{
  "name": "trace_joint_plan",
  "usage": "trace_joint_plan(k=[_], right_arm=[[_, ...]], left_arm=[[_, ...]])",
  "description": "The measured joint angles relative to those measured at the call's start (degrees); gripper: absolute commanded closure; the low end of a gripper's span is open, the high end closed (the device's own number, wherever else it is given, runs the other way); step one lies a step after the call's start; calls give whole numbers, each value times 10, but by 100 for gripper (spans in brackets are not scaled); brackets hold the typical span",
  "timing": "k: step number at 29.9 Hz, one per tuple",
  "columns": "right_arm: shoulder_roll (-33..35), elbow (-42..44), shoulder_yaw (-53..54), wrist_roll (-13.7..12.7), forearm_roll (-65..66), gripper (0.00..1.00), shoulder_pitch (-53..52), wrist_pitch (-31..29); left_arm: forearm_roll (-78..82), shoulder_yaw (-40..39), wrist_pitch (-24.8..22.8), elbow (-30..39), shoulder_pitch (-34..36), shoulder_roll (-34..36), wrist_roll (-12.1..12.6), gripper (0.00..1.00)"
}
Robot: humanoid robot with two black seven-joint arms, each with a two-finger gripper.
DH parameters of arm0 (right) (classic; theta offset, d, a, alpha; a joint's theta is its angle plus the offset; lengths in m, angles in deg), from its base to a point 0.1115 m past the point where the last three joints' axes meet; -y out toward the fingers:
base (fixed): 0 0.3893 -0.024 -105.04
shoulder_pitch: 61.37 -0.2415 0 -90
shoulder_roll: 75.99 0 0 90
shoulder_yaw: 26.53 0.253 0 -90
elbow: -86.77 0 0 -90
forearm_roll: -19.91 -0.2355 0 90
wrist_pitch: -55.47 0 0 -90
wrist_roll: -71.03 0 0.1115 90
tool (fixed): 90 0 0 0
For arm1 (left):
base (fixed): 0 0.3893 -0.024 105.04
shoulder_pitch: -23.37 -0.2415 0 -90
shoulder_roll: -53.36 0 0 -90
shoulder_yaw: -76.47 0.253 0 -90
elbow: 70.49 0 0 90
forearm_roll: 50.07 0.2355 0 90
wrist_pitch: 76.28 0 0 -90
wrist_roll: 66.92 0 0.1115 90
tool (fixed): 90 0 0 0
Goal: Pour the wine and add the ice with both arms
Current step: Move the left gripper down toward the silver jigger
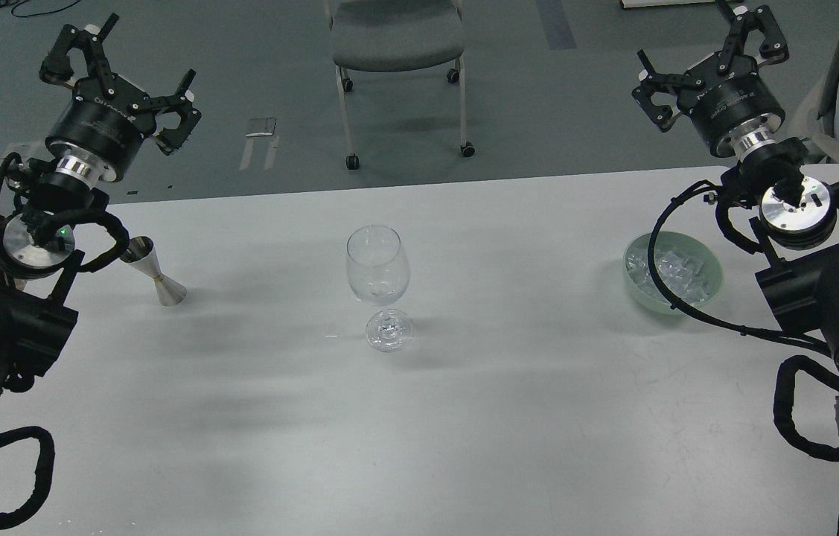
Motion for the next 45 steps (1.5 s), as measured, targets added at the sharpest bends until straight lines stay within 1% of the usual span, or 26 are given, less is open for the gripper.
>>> trace_joint_plan(k=[4,6,9,13,16,19,22,24,27,30,33,36,39,43,45], right_arm=[[2,-1,-1,0,0,0,4,0],[2,-2,-1,0,0,0,6,0],[3,-3,-1,0,0,0,7,0],[3,-5,0,0,0,0,12,0],[3,-5,0,0,0,0,14,0],[3,-6,0,0,0,0,15,0],[3,-6,0,0,0,0,15,0],[3,-6,0,0,0,0,15,0],[3,-6,0,0,0,0,15,0],[3,-6,-1,0,0,0,18,0],[3,-6,0,0,0,0,23,0],[3,-6,0,0,0,0,28,0],[3,-6,0,0,0,0,31,0],[3,-7,0,0,0,0,32,0],[3,-7,0,0,0,0,32,0]], left_arm=[[-63,-1,15,2,-2,9,53,3],[-84,-2,20,3,-3,18,69,3],[-97,-5,21,6,-6,37,76,3],[-103,-24,21,18,-19,50,78,4],[-104,-38,29,20,-31,52,78,3],[-105,-43,53,24,-36,53,80,3],[-111,-51,82,57,-49,53,95,3],[-132,-74,112,106,-78,53,121,3],[-169,-123,178,189,-142,52,160,2],[-181,-166,234,253,-194,52,185,2],[-183,-207,255,311,-259,51,192,2],[-184,-237,264,360,-311,50,193,3],[-184,-259,286,402,-361,43,193,3],[-184,-287,295,432,-419,16,194,6],[-184,-297,298,444,-445,1,194,6]])
